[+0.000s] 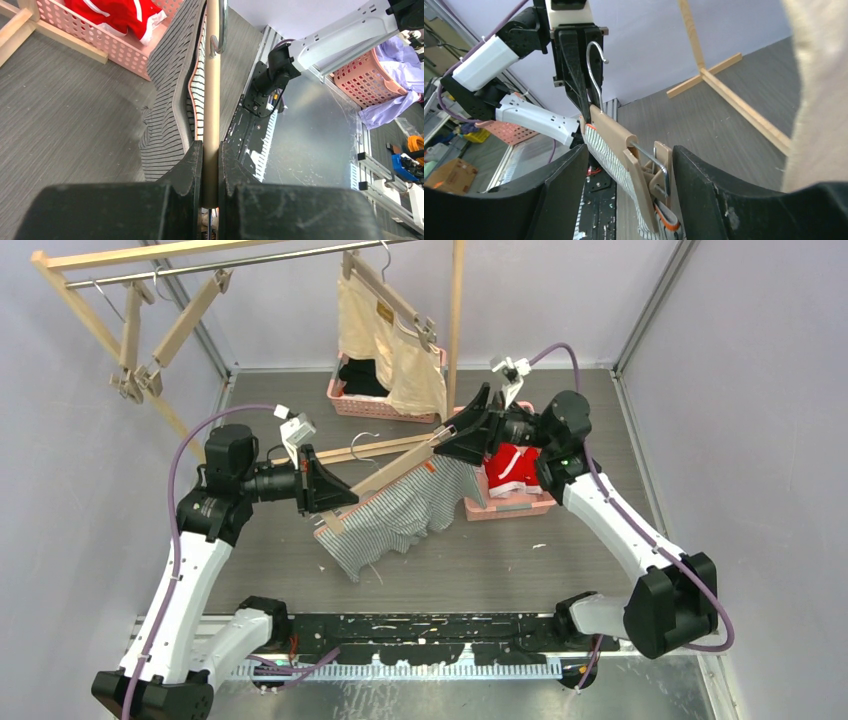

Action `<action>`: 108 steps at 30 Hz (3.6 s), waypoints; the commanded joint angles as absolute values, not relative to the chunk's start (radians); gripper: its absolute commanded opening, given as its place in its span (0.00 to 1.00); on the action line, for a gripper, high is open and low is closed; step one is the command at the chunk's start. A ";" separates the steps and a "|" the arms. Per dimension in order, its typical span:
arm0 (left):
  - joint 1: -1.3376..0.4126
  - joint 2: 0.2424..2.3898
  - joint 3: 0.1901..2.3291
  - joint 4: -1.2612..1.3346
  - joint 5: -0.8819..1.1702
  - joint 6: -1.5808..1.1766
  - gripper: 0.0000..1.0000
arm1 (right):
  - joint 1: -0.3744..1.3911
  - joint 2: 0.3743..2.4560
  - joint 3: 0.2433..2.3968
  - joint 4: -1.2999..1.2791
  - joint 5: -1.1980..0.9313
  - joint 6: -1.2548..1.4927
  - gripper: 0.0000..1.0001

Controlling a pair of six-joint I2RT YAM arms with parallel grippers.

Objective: Remove the underwear clipped to the hanger

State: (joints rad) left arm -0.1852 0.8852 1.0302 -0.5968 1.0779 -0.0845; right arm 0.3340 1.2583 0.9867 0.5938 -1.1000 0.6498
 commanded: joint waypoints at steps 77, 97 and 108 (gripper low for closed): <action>-0.258 0.882 0.952 0.062 1.051 -0.557 0.00 | 0.441 1.159 0.760 1.135 -0.684 0.796 0.78; -0.325 0.923 0.908 0.189 0.954 -0.618 0.00 | 0.595 1.341 0.922 1.241 -0.587 0.782 0.49; -0.325 0.922 0.892 0.181 0.900 -0.617 0.19 | 0.601 1.292 0.926 1.100 -0.567 0.694 0.01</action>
